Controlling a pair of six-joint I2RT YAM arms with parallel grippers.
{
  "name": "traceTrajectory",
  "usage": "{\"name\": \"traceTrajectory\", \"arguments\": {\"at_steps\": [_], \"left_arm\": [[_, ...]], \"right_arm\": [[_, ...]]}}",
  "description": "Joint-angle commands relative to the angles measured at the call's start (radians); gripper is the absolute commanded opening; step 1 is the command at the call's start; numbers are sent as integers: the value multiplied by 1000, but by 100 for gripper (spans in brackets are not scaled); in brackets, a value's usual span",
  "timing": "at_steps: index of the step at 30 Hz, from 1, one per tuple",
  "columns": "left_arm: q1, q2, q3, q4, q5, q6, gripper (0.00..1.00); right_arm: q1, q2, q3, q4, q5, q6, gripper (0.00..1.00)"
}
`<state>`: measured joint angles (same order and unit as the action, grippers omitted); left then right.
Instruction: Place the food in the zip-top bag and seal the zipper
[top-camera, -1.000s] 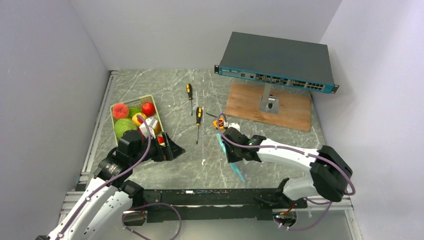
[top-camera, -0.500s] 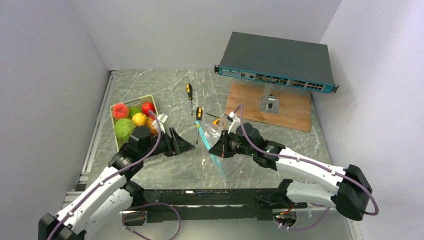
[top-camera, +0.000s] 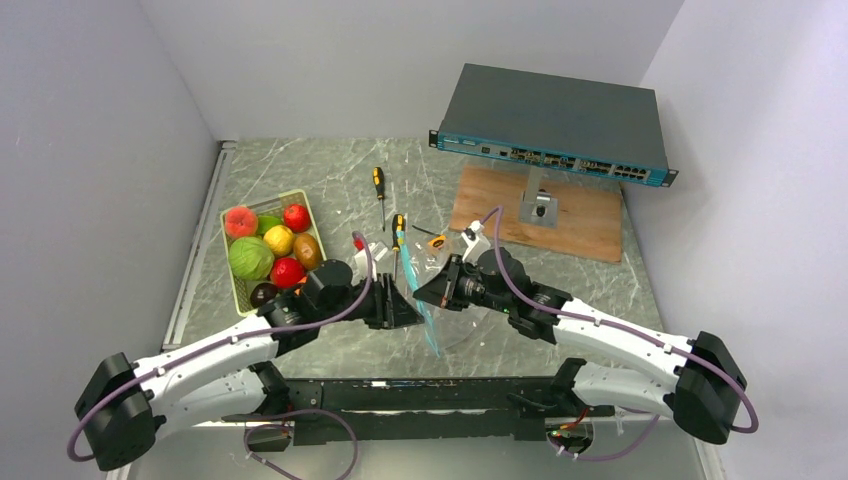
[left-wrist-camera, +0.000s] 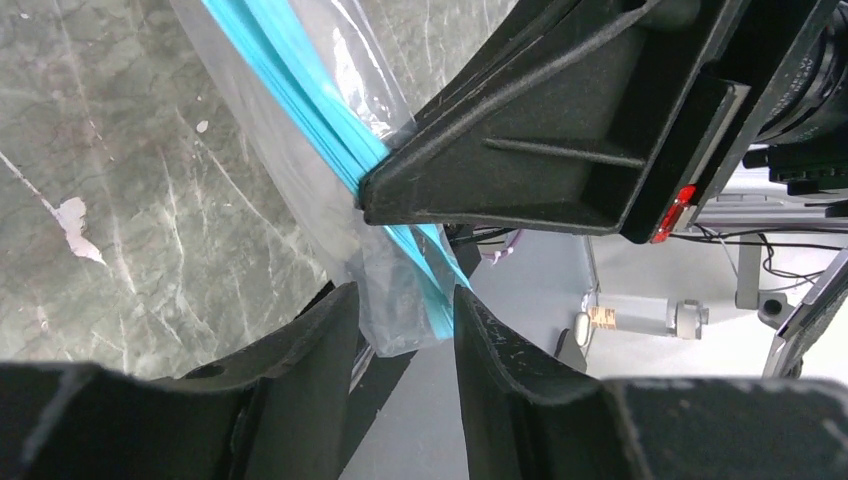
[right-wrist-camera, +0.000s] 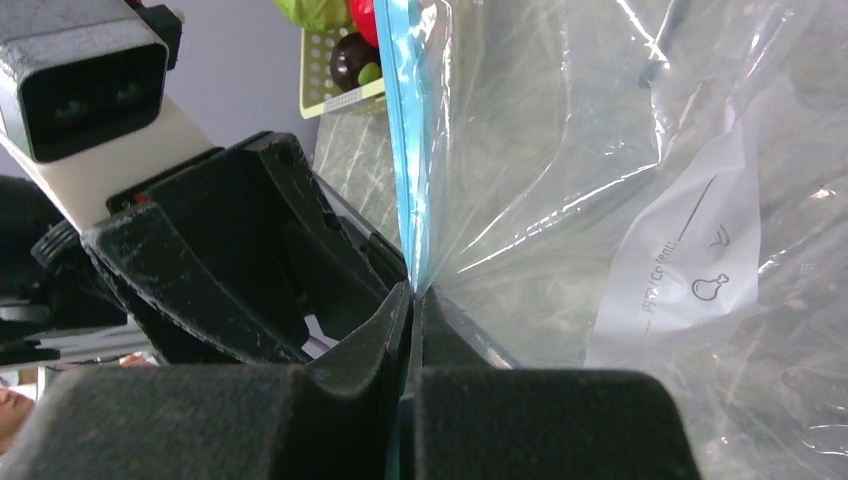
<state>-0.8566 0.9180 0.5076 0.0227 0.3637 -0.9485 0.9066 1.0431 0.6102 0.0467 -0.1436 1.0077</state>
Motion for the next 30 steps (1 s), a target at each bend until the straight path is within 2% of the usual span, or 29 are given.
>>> {"name": "traceTrajectory", "arguments": {"at_steps": [1, 12, 21, 22, 24, 25, 26, 27, 30], "left_arm": [[-42, 36, 65, 66, -68, -4, 45], [-69, 102, 99, 35, -111, -9, 30], [-76, 127, 127, -21, -188, -14, 34], [-76, 125, 129, -20, -197, -13, 30], [-76, 122, 138, -64, -216, -9, 6], [-76, 119, 142, -85, -230, -9, 0], [-76, 115, 145, -103, -242, -5, 0], [-76, 108, 145, -114, -253, -3, 0], [-76, 88, 134, -113, -259, -14, 0]], "right_arm": [[-3, -18, 25, 30, 57, 31, 0], [-2, -36, 25, -2, 94, 39, 0], [59, -24, 53, -38, 189, 55, 0], [66, -23, 59, -42, 196, 52, 0], [79, -20, 75, -99, 220, 40, 0], [81, -17, 86, -136, 233, 30, 0], [82, -17, 98, -165, 241, 16, 0], [83, -16, 110, -195, 246, -10, 7], [97, -7, 169, -339, 290, -95, 36]]}}
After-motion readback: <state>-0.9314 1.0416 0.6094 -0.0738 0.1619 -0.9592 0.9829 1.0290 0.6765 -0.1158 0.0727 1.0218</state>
